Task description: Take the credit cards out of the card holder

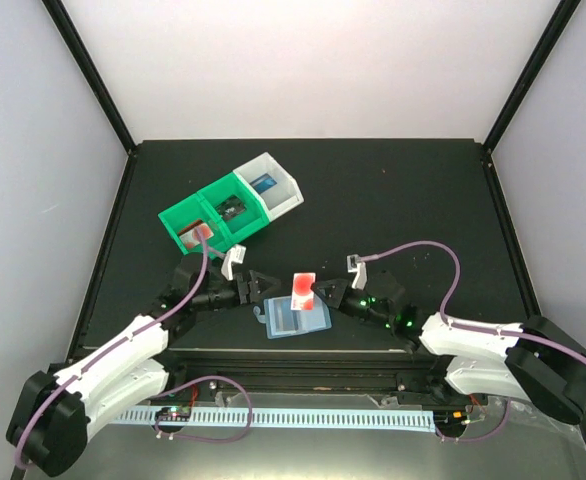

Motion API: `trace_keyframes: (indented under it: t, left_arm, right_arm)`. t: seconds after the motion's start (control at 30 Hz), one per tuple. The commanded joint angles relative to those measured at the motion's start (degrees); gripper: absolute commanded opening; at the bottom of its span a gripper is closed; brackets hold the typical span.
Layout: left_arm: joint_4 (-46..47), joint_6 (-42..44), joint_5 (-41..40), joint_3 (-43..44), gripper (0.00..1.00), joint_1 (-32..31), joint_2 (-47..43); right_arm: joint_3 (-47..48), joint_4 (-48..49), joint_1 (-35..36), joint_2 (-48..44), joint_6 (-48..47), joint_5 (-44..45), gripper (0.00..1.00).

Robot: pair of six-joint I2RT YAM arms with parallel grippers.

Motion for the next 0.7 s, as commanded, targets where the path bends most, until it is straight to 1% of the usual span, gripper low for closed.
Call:
trace_keyframes:
  t: [0.0, 0.13, 0.23, 0.37, 0.53, 0.67]
  left_arm:
    - [7.73, -7.1, 2.22, -2.41, 0.73, -0.51, -4.69]
    - [9.91, -9.04, 2.02, -3.62, 0.73, -0.54, -8.14]
    - [14.17, -11.28, 2.58, -5.36, 0.71, -0.59, -9.24]
    - [20.92, -14.81, 4.22, -7.37, 0.64, -0.72, -8.64]
    - [24.21, -16.16, 5.39, -7.52, 0.55, -1.1, -7.13]
    - [27.29, -17.63, 5.72, -7.66, 0.5, -1.6, -6.03]
  right_arm:
    - [3.05, 5.11, -0.29, -1.13, 4.1, 0.41, 0.01]
    - [4.08, 9.07, -0.29, -1.12, 6.6, -1.06, 0.01]
    - [4.48, 11.08, -0.32, -1.53, 8.03, -1.78, 0.01]
    - [5.09, 12.38, -0.28, -1.74, 8.72, -2.62, 0.01]
    - [5.34, 15.02, -0.21, -0.84, 10.38, -3.54, 0.01]
    - [6.2, 15.03, -0.18, -0.01, 10.46, -4.1, 0.01]
